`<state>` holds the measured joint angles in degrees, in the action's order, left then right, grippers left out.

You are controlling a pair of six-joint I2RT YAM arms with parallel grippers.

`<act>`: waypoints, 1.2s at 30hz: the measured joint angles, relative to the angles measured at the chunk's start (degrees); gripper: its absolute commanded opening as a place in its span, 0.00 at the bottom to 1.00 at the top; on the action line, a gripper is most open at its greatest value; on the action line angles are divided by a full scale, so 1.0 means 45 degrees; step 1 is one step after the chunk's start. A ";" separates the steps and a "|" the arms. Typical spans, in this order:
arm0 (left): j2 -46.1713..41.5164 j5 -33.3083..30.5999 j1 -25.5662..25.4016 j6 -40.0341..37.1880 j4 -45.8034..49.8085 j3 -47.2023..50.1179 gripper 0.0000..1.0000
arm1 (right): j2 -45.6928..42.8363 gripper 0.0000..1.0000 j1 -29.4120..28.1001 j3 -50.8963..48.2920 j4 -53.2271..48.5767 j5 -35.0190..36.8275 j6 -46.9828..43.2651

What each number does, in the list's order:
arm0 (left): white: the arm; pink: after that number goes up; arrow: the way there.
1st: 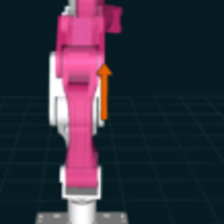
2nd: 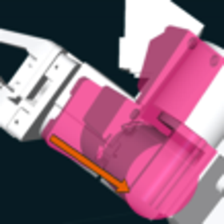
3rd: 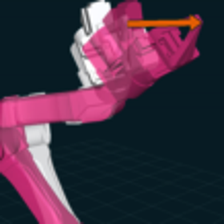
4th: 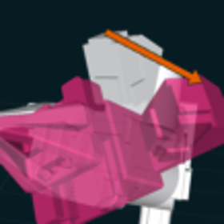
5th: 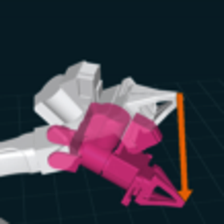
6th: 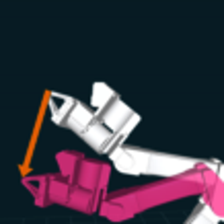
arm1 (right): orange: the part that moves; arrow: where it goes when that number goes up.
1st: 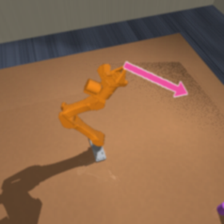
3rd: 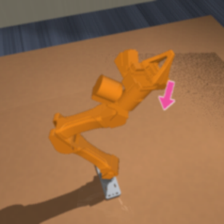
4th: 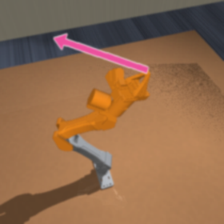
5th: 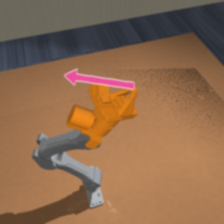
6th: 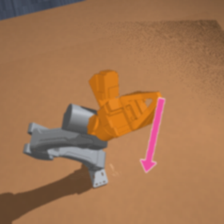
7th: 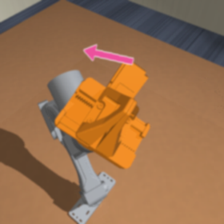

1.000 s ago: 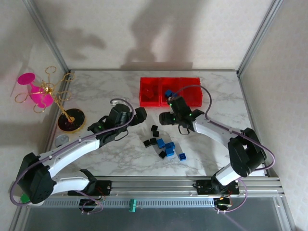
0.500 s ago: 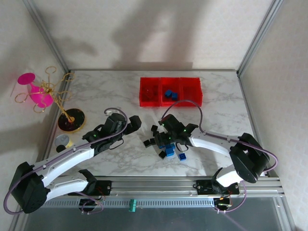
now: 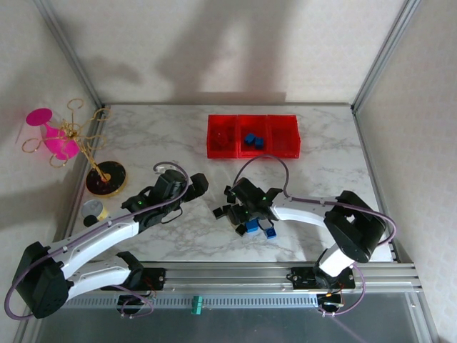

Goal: Sort the legos into containers by color
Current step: Pick up the lego from the bottom-center of the table, then place the lego in the container.

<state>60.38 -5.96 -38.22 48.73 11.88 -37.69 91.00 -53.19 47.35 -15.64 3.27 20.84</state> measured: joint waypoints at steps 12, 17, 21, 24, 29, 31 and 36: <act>0.0000 -0.0010 0.0000 -0.0005 0.0053 -0.0005 0.99 | 0.0102 0.33 0.0000 0.0199 0.0010 0.0325 0.0248; 0.0000 -0.0073 0.0000 -0.0015 0.0194 -0.0078 1.00 | 0.0063 0.32 0.0044 0.0457 -0.0068 0.0359 0.0423; 0.0005 -0.0180 0.0000 -0.0107 0.0214 -0.0364 1.00 | -0.0180 0.32 0.0437 0.0918 -0.0282 0.0355 0.0568; 0.0049 -0.0243 0.0000 -0.0204 0.0214 -0.0695 0.99 | -0.0389 0.32 0.1054 0.1404 -0.0393 0.0355 0.0627; 0.0457 -0.0296 0.0000 -0.0457 0.0117 -0.1423 1.00 | -0.0432 0.32 0.2191 0.2458 -0.0457 0.0403 0.0651; 0.0665 -0.0291 0.0000 -0.0563 0.0029 -0.1681 1.00 | -0.0350 0.33 0.2599 0.2977 -0.0461 0.0578 0.0646; 0.1438 -0.0296 0.0010 -0.0913 -0.0146 -0.2351 1.00 | 0.0515 0.33 0.3881 0.4444 -0.0058 0.1001 0.0631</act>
<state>66.85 -7.29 -38.17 44.62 11.22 -48.27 93.32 -35.73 67.35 -15.90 7.77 23.68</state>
